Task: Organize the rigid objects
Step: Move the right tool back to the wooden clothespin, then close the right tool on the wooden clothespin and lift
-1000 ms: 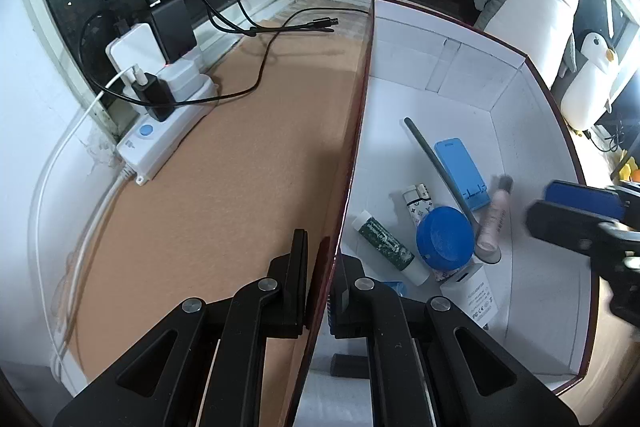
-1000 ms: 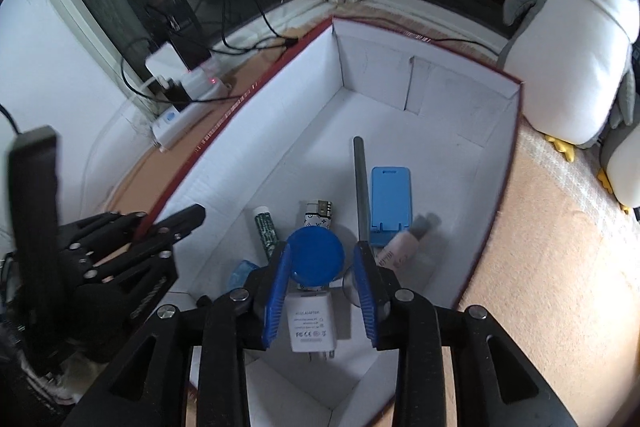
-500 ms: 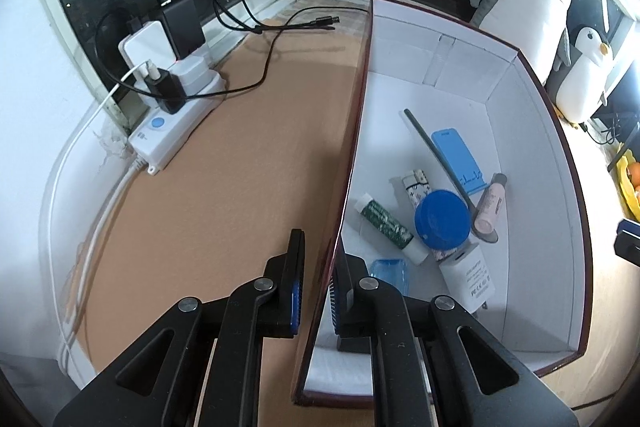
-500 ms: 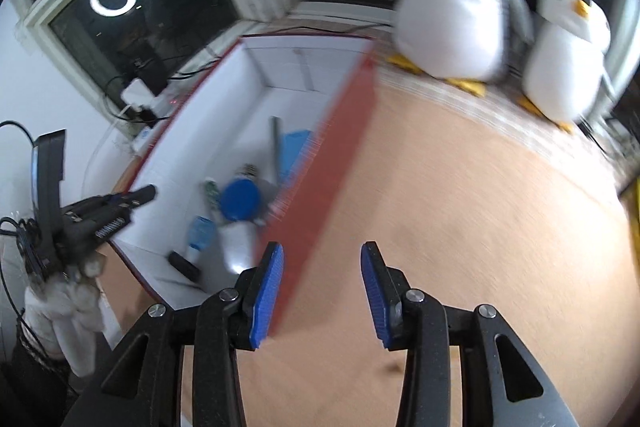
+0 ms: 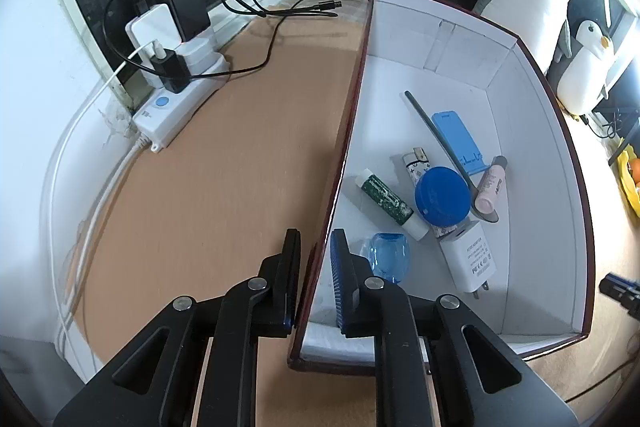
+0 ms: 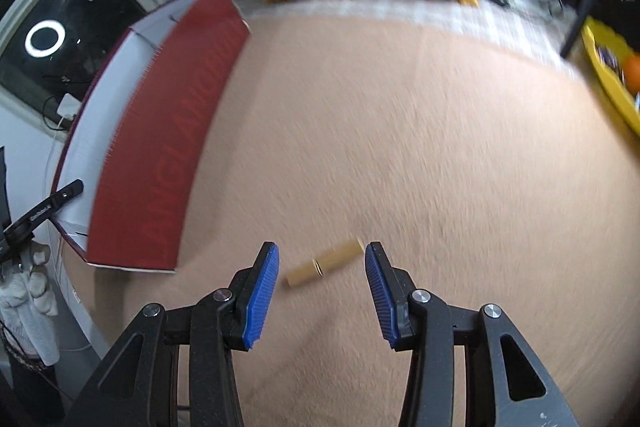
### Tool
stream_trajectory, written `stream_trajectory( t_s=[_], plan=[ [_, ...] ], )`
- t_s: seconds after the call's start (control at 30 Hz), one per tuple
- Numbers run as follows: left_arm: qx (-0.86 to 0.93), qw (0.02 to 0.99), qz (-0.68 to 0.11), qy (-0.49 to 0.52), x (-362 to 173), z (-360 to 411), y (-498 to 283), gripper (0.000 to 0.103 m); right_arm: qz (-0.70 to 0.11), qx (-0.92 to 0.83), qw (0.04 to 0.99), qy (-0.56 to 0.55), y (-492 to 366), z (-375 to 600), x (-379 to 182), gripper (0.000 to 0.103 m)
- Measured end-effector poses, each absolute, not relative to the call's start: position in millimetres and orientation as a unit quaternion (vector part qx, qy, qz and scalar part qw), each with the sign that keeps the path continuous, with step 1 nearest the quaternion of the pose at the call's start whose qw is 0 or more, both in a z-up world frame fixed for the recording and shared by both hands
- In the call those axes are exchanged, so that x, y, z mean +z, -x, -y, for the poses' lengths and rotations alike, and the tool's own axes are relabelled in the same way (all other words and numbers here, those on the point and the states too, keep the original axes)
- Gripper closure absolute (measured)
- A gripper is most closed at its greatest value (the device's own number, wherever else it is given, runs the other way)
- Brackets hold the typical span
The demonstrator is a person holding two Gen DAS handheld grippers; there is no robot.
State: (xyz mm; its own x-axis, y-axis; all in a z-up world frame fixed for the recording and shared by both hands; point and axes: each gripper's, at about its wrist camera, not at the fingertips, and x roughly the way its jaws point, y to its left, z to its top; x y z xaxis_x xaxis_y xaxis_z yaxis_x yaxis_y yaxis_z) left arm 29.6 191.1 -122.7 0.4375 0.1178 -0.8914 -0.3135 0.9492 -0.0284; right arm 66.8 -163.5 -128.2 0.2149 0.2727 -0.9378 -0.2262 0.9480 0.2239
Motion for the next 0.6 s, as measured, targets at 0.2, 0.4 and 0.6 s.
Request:
stream_trajectory(
  t_s=[0.2, 0.4, 0.6],
  plan=[
    [0.129, 0.842, -0.514, 0.096, -122.5, -190.5, -26.2, 0.088, -0.632, 0.152, 0.756, -0.072, -65.2, 169.5, -155.0, 0.062],
    [0.129, 0.843, -0.512, 0.098, -121.8, -190.4, -24.6, 0.088, -0.641, 0.140, 0.749, -0.095, -72.6, 165.4, -168.1, 0.062],
    [0.128, 0.844, -0.511, 0.098, -121.5, -190.2, -23.8, 0.088, -0.637, 0.132, 0.758, -0.051, -84.5, 144.7, -166.3, 0.066]
  ],
)
